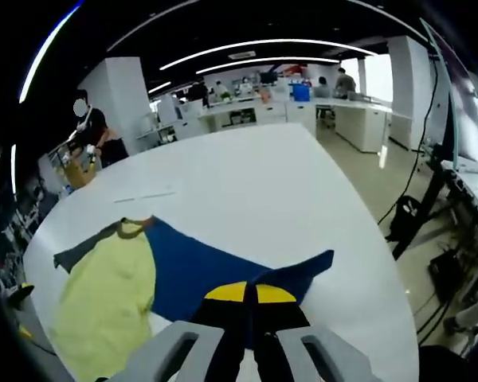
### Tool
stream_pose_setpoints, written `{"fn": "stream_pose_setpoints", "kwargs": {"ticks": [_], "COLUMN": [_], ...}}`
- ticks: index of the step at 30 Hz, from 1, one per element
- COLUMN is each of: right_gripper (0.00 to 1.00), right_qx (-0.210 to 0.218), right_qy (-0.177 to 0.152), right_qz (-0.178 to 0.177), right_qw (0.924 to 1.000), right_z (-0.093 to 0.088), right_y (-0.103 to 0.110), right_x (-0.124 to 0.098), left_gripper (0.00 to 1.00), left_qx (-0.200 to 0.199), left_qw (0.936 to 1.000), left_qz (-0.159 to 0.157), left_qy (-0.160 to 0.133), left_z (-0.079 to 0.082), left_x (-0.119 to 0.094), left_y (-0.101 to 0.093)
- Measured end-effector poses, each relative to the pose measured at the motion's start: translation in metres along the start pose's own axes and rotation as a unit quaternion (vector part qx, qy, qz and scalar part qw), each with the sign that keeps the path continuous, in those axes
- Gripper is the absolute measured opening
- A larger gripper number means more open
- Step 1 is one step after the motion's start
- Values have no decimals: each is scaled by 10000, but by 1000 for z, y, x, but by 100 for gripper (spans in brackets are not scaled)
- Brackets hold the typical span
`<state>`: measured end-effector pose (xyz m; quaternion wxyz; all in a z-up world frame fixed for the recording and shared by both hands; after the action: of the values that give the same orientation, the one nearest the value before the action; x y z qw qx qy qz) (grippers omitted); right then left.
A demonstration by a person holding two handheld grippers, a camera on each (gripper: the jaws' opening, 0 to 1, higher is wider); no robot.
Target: Fold the garment on the visible template until the final outline fits inside the template.
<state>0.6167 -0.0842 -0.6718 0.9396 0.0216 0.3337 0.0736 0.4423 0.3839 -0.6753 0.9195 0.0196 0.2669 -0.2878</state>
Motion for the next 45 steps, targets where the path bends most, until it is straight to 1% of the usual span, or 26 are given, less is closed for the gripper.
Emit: {"fn": "stream_pose_setpoints", "kwargs": {"ticks": [15, 22, 32, 36, 39, 45], "right_gripper": [0, 0, 0, 0, 0, 0], "right_qx": [-156, -306, -383, -372, -450, -580], "right_qy": [-96, -58, -33, -61, -48, 9], "right_qz": [475, 692, 882, 989, 1100, 1220], "right_qw": [9987, 9971, 9954, 9944, 9929, 9908], "right_z": [17, 19, 23, 26, 28, 29], "right_y": [45, 70, 94, 107, 118, 135], "right_x": [15, 23, 32, 35, 37, 41], "left_gripper": [99, 99, 99, 99, 99, 99], "left_qx": [-2, -59, -102, -99, -88, -52], "left_qw": [10000, 9999, 9999, 9999, 9999, 9999], "left_qz": [27, 85, 121, 117, 112, 102], "left_qy": [-16, -81, -65, -70, -81, -34], "left_z": [-1, 0, -3, -2, -2, -3], "left_x": [-4, -4, -7, -7, -8, -10], "left_y": [2, 4, 7, 6, 6, 6]}}
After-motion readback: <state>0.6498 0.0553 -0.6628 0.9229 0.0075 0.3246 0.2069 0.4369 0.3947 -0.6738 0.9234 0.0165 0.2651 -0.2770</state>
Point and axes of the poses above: the point that each gripper's makers call its tool centre point, and the gripper's own axes: x roughly forward along the fingers, y roughly to its left, z roughly out of its top, the point moved 4 cm from there along -x, roughly backward along the fingers, and after that the axes turned 5 degrees about -x, right-handed, at the moved point
